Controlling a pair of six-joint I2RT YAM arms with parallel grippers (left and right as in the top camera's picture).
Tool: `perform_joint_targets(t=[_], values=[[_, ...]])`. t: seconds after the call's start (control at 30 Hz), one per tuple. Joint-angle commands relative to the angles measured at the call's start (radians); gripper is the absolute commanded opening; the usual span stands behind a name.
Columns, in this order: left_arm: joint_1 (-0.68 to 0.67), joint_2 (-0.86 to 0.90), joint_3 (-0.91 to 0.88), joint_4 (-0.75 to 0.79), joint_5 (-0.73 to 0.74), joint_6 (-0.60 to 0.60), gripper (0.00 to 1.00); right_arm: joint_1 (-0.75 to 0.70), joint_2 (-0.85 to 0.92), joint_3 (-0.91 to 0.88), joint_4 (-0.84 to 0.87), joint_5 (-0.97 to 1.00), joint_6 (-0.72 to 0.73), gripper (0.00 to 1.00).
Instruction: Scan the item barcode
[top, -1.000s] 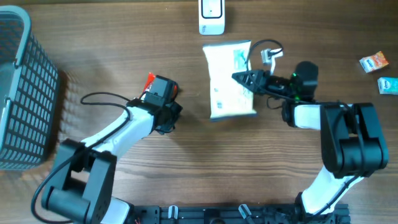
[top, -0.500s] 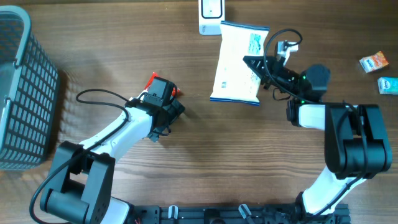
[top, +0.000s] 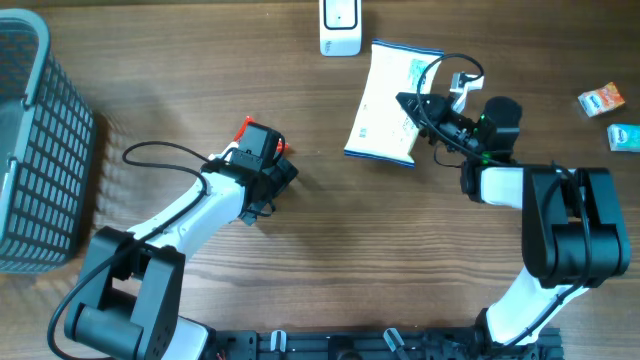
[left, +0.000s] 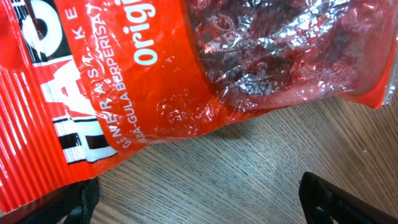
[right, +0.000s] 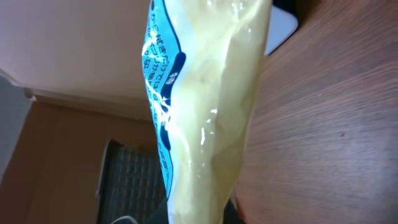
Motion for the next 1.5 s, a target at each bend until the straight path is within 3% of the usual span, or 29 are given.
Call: perform_joint_targets(t=[0.0,0.1,0.17,0.3,0.47,0.63,0.73,0.8,0.83,0.93,1.1,1.23,1.3,1.47], values=[[-0.002,-0.009,-0.008,0.021,-0.021,0.016,1.00,-0.002,-0.071,0.067,-0.153,0.138,-0.190,0.04],[-0.002,-0.009,-0.008,0.035,-0.021,0.016,1.00,0.003,-0.175,0.133,-0.434,0.308,-0.394,0.04],[-0.002,-0.009,-0.008,0.042,-0.021,0.016,1.00,0.023,-0.262,0.190,-0.641,0.520,-0.549,0.05],[-0.002,-0.009,-0.008,0.057,-0.021,0.016,1.00,0.071,-0.341,0.263,-0.810,0.757,-0.752,0.05],[-0.002,-0.009,-0.008,0.056,-0.021,0.016,1.00,0.120,-0.349,0.270,-0.809,0.887,-0.814,0.05],[-0.002,-0.009,-0.008,0.056,-0.021,0.016,1.00,0.132,-0.349,0.270,-0.781,0.853,-0.784,0.04],[-0.002,-0.009,-0.008,0.056,-0.021,0.016,1.00,0.178,-0.348,0.270,-0.755,0.884,-0.969,0.05],[-0.002,-0.009,-0.008,0.056,-0.021,0.016,1.00,0.245,-0.346,0.270,-0.747,1.048,-1.071,0.05],[-0.002,-0.009,-0.008,0.057,-0.021,0.016,1.00,0.280,-0.341,0.270,-0.725,1.142,-1.126,0.05],[-0.002,-0.009,-0.008,0.057,-0.021,0.016,1.00,0.406,-0.287,0.270,-0.485,1.375,-1.500,0.05],[-0.002,-0.009,-0.008,0.056,-0.021,0.016,1.00,0.471,-0.102,0.278,0.038,1.387,-1.992,0.05],[-0.002,-0.009,-0.008,0.056,-0.021,0.016,1.00,0.474,0.083,0.381,0.214,1.346,-2.308,0.04],[-0.002,-0.009,-0.008,0.056,-0.021,0.016,1.00,0.474,0.185,0.483,0.216,1.317,-2.387,0.05],[-0.002,-0.009,-0.008,0.056,-0.021,0.016,1.00,0.474,0.359,0.781,0.177,1.254,-2.404,0.04]])
